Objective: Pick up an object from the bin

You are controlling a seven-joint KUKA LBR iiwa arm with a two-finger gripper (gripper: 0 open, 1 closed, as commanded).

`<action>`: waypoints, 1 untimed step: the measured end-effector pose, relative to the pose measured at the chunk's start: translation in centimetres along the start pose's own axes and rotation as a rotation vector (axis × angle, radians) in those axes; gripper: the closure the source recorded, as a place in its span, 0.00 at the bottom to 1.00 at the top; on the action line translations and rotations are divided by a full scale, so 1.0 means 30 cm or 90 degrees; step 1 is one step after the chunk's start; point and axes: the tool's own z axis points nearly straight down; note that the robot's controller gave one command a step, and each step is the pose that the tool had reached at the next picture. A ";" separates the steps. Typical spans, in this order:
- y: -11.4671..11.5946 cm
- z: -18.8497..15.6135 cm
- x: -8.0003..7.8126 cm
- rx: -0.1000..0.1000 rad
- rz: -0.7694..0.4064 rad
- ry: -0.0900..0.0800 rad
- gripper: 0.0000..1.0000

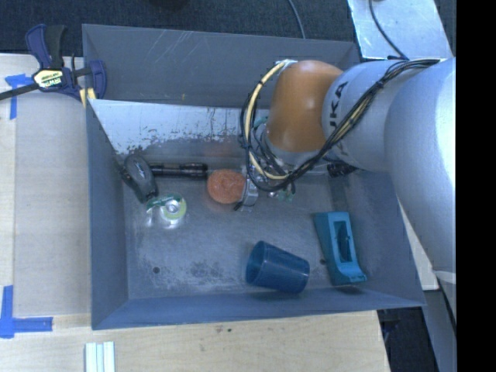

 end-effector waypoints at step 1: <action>0.000 -0.003 -0.001 0.000 0.000 -0.001 1.00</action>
Offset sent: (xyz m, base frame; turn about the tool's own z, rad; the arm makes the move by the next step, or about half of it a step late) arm 0.0002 -0.0001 0.0013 -0.0001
